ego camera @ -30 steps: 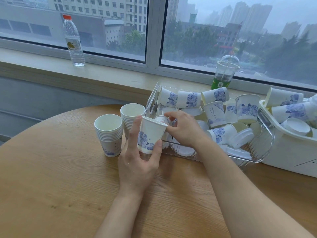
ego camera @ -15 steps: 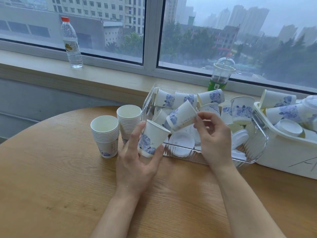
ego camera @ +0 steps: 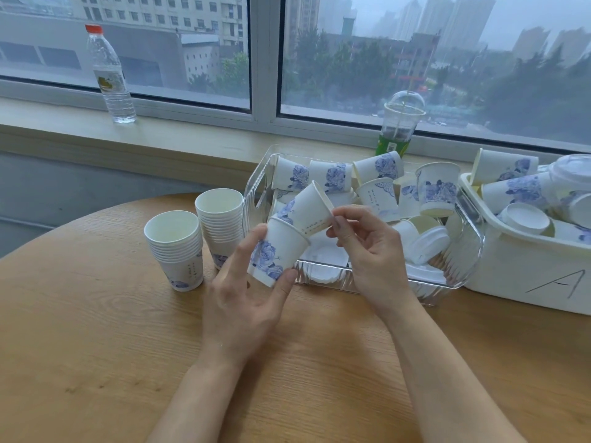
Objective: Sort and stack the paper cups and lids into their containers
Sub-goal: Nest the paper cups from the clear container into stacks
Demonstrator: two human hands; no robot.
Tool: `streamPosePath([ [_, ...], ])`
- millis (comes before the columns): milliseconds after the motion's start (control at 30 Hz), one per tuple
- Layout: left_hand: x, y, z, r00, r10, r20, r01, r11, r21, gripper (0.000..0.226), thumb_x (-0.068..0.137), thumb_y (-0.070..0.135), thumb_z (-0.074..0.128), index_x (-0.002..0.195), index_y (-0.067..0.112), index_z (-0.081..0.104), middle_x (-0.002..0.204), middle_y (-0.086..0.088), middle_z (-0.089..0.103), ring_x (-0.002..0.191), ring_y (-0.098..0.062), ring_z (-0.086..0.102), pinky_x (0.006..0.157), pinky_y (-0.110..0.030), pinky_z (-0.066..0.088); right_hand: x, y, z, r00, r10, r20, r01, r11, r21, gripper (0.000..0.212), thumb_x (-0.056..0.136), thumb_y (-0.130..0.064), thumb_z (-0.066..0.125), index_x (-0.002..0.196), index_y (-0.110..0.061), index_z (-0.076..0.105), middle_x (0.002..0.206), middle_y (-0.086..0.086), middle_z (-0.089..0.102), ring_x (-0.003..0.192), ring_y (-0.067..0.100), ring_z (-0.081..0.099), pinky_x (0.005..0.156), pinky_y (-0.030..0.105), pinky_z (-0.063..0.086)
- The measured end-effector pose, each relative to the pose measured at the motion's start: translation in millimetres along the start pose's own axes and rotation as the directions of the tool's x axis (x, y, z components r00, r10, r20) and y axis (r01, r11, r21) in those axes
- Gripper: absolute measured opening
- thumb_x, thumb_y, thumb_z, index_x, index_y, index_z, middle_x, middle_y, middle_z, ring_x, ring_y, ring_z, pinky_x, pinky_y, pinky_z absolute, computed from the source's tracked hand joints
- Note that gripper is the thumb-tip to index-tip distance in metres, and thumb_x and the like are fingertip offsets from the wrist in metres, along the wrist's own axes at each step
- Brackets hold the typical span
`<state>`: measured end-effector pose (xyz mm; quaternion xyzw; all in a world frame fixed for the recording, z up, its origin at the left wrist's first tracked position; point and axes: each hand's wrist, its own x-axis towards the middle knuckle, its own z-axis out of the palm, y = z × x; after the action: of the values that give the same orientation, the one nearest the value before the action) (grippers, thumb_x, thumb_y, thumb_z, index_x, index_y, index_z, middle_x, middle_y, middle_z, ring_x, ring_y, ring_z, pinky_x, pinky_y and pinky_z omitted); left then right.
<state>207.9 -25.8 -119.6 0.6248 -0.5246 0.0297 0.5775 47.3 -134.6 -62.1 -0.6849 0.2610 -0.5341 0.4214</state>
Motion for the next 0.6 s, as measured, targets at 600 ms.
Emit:
streamPosePath([
  [600, -0.6, -3.1, 1.2, 1.0, 0.029, 0.0, -0.029, 1.0, -0.007, 0.067, 0.088, 0.042, 0.074, 0.148, 0.023, 0.053, 0.135, 0.009, 0.067, 0.119, -0.012, 0.067, 0.098, -0.035, 0.055, 0.1, 9.6, -3.2, 0.993, 0.011, 0.121, -0.011, 1.0, -0.005, 0.012, 0.1, -0.02, 0.069, 0.101, -0.025, 0.08, 0.118, -0.003, 0.066, 0.11, 0.017, 0.067, 0.093, 0.037, 0.057],
])
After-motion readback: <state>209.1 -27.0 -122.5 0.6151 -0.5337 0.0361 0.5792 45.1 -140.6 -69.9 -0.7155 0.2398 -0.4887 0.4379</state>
